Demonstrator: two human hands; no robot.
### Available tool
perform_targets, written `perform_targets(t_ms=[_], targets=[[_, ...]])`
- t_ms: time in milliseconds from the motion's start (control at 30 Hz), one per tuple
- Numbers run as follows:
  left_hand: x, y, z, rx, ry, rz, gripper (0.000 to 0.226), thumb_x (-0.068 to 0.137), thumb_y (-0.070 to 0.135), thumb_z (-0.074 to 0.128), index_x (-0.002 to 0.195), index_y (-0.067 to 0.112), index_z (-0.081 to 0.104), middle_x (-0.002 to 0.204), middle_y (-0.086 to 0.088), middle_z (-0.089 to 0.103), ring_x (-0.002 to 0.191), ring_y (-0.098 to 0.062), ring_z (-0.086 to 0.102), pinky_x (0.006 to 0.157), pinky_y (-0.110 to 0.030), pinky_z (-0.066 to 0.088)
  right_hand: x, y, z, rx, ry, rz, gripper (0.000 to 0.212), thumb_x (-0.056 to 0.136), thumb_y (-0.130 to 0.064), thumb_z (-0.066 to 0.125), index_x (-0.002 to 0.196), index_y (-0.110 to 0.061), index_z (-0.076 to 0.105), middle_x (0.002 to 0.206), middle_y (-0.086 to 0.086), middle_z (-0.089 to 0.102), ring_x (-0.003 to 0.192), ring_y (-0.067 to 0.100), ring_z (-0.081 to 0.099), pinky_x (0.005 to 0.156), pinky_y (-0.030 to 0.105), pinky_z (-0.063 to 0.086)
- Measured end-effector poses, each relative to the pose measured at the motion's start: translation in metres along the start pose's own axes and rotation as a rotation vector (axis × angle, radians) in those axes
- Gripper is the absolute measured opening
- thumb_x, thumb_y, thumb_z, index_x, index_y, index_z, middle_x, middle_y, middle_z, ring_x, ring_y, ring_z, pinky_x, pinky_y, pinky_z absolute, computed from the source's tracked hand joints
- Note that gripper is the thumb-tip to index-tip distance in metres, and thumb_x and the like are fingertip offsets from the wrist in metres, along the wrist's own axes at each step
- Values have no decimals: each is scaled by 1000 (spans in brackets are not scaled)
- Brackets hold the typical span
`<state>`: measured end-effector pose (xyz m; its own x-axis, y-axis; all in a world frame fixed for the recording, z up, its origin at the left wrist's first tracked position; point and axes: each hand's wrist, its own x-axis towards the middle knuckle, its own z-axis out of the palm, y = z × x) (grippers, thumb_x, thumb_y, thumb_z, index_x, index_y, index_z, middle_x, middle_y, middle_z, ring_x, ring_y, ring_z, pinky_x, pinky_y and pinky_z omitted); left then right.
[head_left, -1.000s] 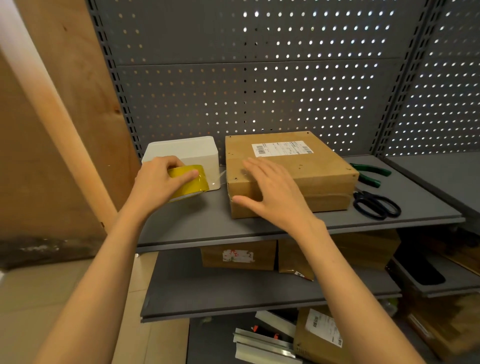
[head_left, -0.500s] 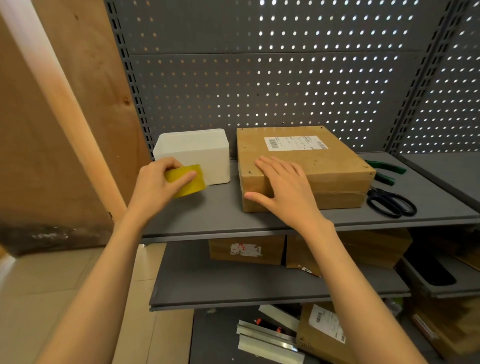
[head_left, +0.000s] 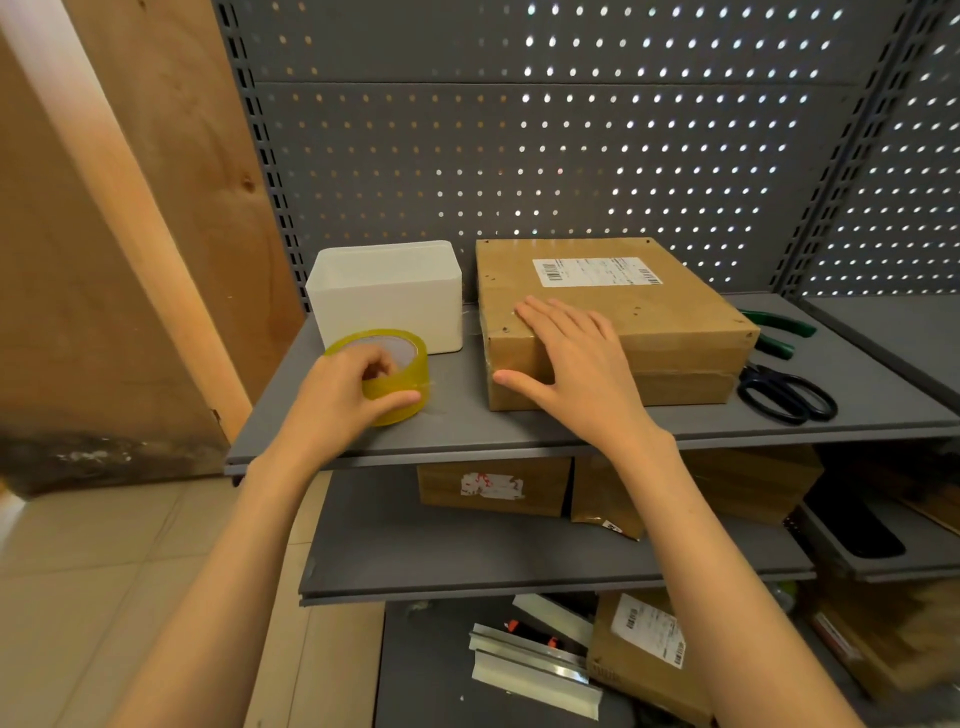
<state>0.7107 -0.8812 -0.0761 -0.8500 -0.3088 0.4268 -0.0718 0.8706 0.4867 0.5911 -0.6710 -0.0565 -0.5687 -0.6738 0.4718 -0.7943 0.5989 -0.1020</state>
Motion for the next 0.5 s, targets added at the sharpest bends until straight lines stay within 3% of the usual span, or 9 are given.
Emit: perform_targets(t_ms=[133,233,400,500], targets=[[4,9,-7,-35,-44,-35,51,67,35,79,107,15,53,92,0,54,84,-16,52,73,-25,41,0,-2,0,-12,-16,6,75,87,-59,47,147,-20,25,154,-2,25,143,15,18,115,32,6],[10,27,-16,-110,9,43,69,72,31,78,130,15,45,119,-1,51,108,-12,47,91,-22,35,1,-4,-4,36,-16,-5,76,88,-53,52,148,-18,22,155,-1,20,144,15,12,116,31,0],[22,76,-7,-87,-125,208,83,78,16,67,147,15,22,152,1,25,140,-12,19,106,-13,13,7,-14,-17,93,-16,-122,77,82,-25,57,149,-12,19,156,3,19,144,13,10,115,22,-3],[29,90,15,22,-266,225,95,77,20,65,150,13,4,158,-1,3,145,-13,0,116,-24,2,8,-20,-15,36,-84,-162,85,76,-23,61,148,-9,19,155,6,21,144,16,14,117,25,2]])
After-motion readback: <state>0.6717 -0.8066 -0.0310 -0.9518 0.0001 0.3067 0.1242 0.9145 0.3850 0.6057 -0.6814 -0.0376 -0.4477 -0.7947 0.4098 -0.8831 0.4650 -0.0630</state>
